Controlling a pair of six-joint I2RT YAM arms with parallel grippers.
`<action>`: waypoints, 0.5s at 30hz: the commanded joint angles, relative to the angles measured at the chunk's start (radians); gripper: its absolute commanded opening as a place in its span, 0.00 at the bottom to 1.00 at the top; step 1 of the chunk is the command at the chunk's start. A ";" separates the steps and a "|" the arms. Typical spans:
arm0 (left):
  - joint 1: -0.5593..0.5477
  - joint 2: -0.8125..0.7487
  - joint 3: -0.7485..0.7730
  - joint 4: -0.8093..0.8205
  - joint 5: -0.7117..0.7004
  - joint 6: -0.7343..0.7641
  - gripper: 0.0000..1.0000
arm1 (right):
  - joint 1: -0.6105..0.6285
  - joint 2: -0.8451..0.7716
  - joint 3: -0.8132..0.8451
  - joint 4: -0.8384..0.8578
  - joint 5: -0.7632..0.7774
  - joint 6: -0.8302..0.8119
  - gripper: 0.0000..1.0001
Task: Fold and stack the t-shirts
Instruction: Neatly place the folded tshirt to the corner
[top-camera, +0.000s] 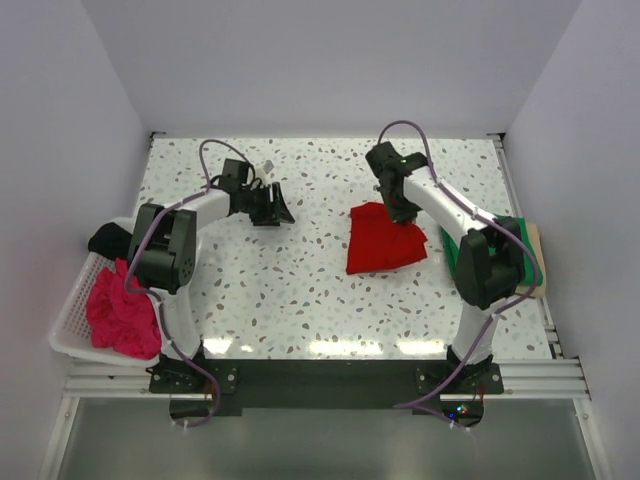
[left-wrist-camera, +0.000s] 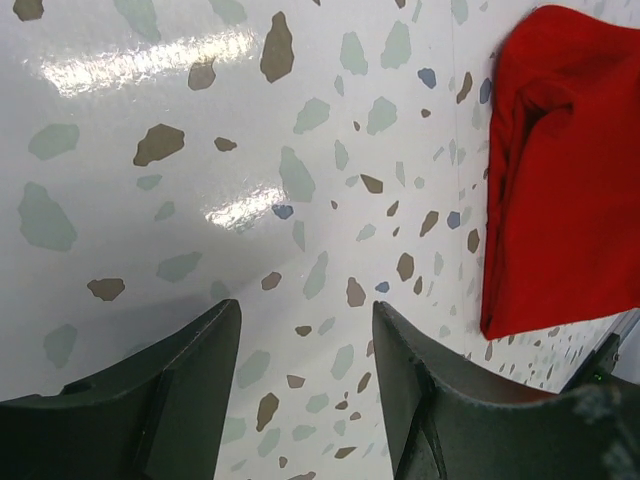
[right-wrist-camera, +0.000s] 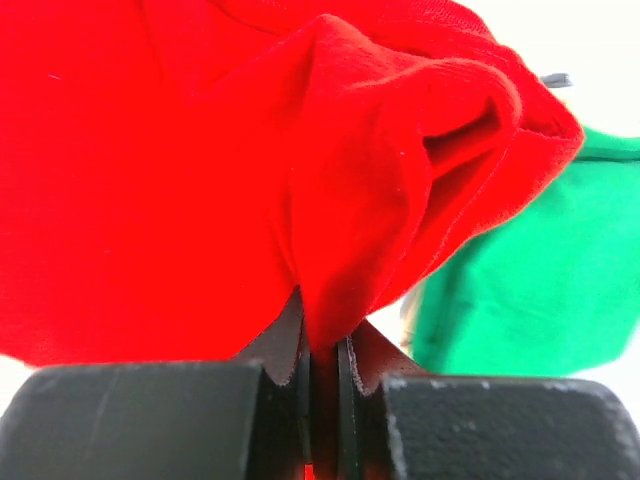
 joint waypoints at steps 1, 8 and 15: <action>0.012 -0.056 -0.018 0.048 0.032 -0.018 0.60 | -0.013 -0.097 0.013 -0.056 0.069 -0.079 0.00; 0.012 -0.061 -0.028 0.057 0.041 -0.021 0.59 | -0.060 -0.188 0.020 -0.151 0.129 -0.117 0.00; 0.012 -0.058 -0.029 0.057 0.049 -0.025 0.59 | -0.100 -0.272 0.027 -0.214 0.157 -0.150 0.00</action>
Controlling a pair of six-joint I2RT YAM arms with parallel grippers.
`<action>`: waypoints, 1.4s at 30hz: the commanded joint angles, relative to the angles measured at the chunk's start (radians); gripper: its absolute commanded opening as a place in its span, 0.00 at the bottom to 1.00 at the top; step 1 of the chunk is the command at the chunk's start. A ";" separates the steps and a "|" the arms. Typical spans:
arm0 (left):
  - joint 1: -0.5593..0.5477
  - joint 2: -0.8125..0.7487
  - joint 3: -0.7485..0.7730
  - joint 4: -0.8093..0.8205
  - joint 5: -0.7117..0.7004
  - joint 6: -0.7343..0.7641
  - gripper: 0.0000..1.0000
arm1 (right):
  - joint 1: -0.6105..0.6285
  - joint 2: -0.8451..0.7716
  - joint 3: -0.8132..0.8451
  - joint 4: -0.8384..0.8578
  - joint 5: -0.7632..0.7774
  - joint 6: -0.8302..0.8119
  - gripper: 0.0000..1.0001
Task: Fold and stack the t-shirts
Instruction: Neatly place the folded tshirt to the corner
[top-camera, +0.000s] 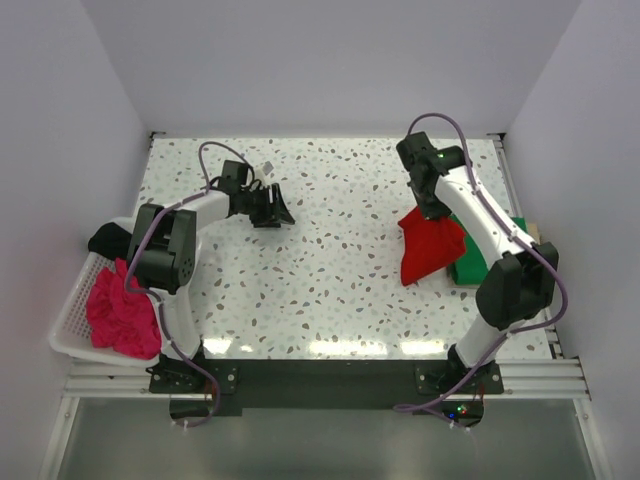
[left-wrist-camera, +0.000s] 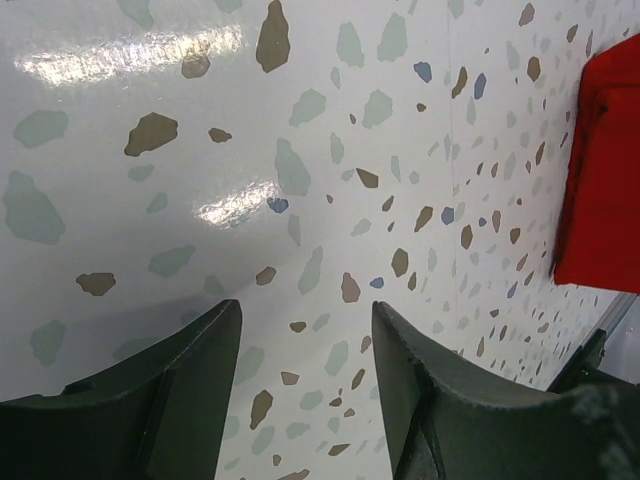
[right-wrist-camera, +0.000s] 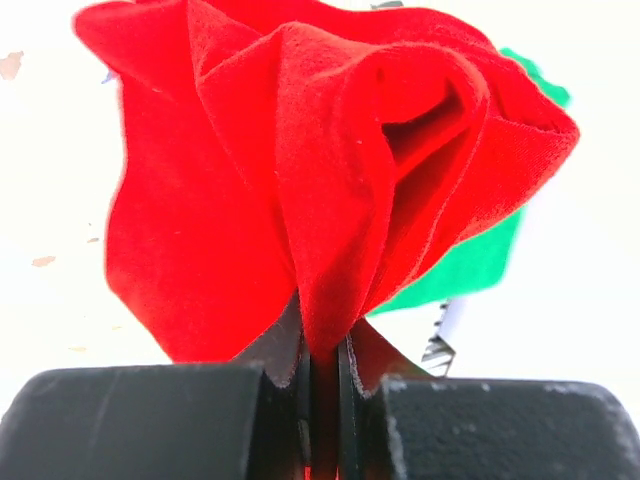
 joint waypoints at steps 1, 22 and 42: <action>0.008 -0.060 -0.012 0.045 0.027 -0.006 0.59 | -0.016 -0.094 0.027 -0.065 0.059 -0.047 0.00; 0.008 -0.068 -0.046 0.067 0.042 -0.012 0.59 | -0.145 -0.172 0.170 -0.155 0.060 -0.185 0.00; 0.010 -0.074 -0.046 0.062 0.041 -0.009 0.59 | -0.348 -0.107 0.001 0.050 0.083 -0.290 0.00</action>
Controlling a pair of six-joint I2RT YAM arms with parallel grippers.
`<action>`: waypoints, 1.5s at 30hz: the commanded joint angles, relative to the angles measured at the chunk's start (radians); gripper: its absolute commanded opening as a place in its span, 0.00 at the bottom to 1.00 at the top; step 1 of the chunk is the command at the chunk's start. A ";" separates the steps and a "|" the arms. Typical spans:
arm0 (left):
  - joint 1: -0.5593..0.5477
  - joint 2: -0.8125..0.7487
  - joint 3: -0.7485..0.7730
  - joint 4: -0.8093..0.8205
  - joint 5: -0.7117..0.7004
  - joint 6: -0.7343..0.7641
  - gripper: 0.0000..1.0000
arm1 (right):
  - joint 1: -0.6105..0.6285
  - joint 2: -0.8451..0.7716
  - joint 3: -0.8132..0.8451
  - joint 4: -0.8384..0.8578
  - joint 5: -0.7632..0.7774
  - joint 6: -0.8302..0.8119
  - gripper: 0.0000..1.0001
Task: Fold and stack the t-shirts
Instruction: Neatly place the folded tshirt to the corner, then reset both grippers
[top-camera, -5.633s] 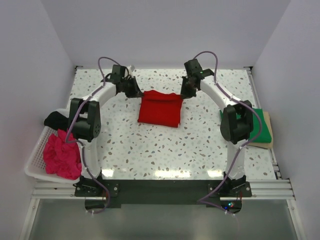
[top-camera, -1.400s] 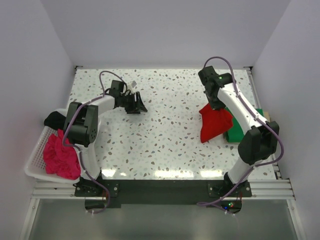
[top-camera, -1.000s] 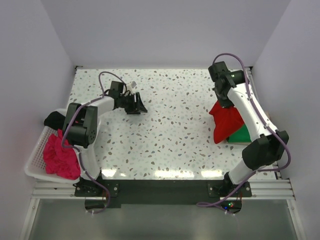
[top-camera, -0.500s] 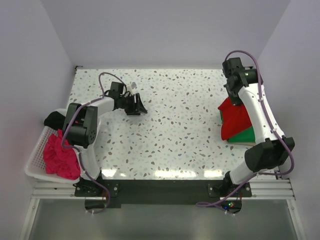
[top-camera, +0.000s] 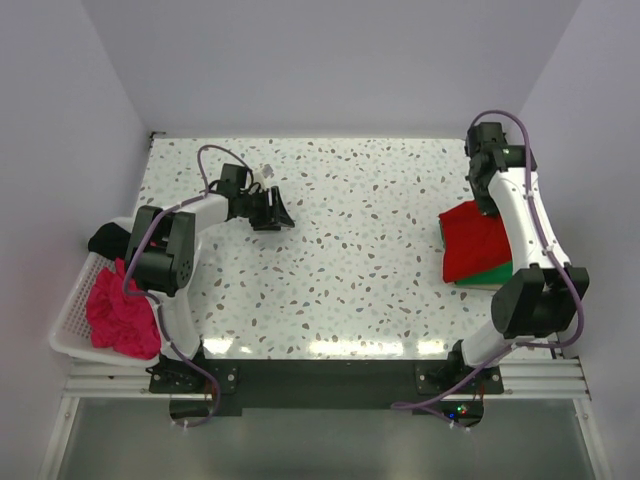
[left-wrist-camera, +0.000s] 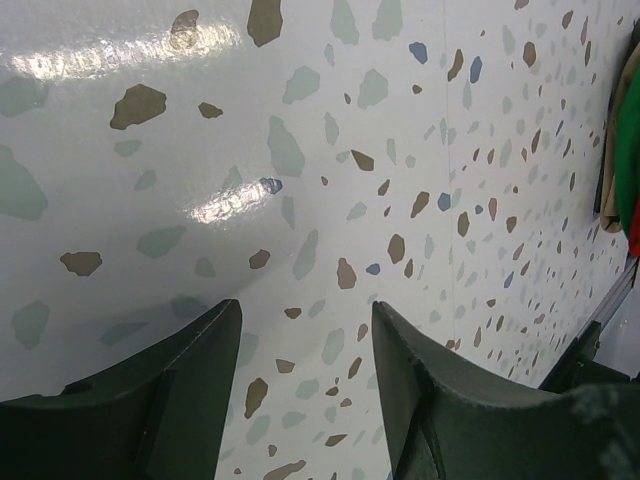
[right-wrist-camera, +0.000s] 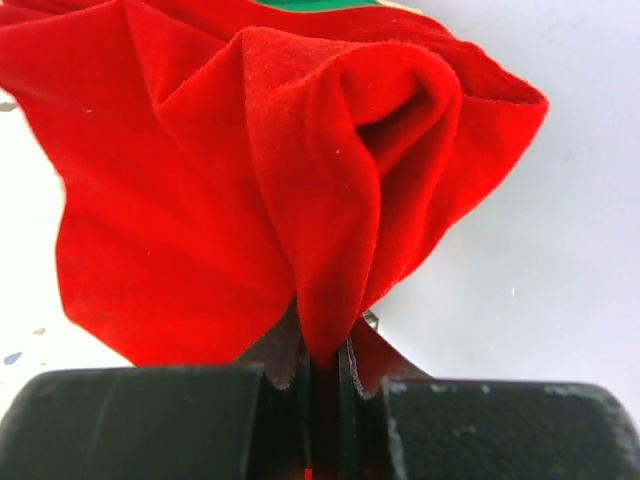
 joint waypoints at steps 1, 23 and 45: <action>0.008 -0.051 0.000 0.037 0.023 -0.004 0.59 | -0.014 0.026 0.009 0.071 0.083 -0.040 0.00; 0.018 -0.093 -0.006 0.041 0.012 0.008 0.60 | -0.140 0.092 0.024 0.154 0.199 0.049 0.99; -0.103 -0.596 -0.140 -0.088 -0.410 -0.001 0.62 | -0.022 -0.465 -0.554 0.707 -0.808 0.460 0.99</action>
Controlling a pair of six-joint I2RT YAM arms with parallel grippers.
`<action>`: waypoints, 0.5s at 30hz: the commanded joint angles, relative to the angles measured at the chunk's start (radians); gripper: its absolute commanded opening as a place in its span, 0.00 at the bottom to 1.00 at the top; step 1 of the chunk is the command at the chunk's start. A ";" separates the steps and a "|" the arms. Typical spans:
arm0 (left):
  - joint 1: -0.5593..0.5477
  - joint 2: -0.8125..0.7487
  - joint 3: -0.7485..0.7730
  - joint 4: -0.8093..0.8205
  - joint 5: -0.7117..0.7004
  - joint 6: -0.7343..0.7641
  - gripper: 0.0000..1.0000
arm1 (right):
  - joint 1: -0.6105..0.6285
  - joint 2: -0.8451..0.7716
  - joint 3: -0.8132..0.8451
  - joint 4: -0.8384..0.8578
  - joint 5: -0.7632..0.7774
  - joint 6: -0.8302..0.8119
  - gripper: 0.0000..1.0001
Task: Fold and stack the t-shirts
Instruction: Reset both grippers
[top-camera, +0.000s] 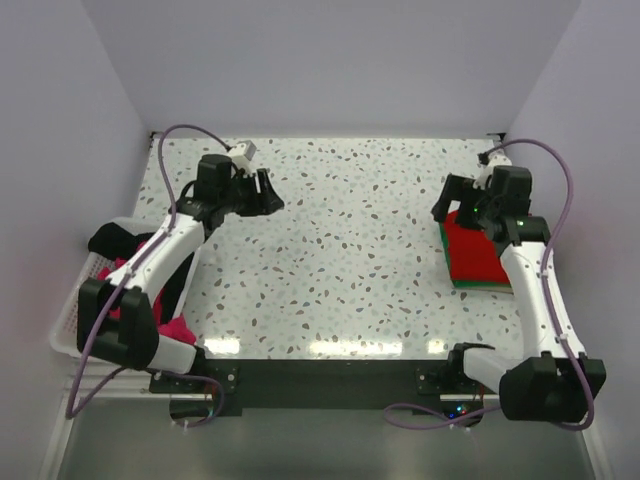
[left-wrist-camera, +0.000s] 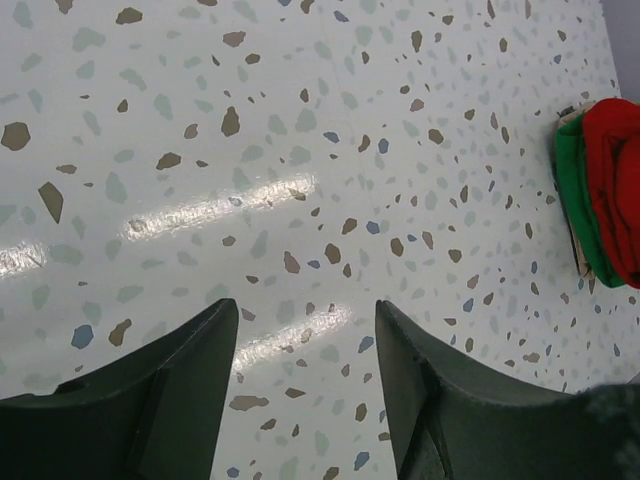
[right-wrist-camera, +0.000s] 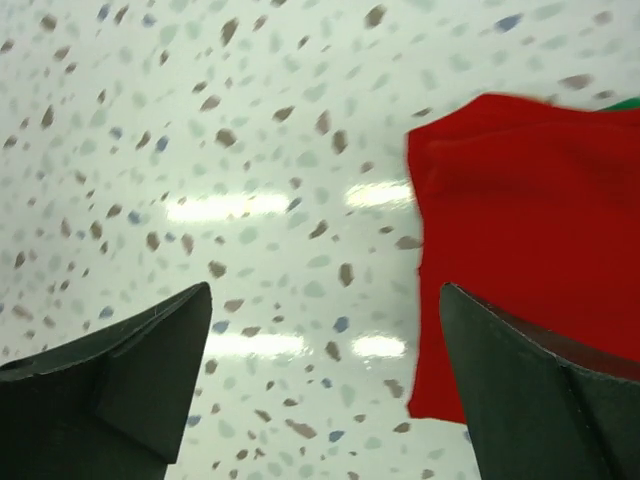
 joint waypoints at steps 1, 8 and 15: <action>-0.053 -0.141 -0.038 -0.046 -0.183 -0.010 0.62 | 0.103 -0.007 -0.086 0.151 -0.160 0.082 0.99; -0.072 -0.385 -0.144 -0.164 -0.334 -0.085 0.63 | 0.181 -0.035 -0.175 0.174 -0.225 0.079 0.99; -0.072 -0.489 -0.166 -0.290 -0.431 -0.119 0.63 | 0.183 -0.039 -0.155 0.092 -0.244 -0.030 0.99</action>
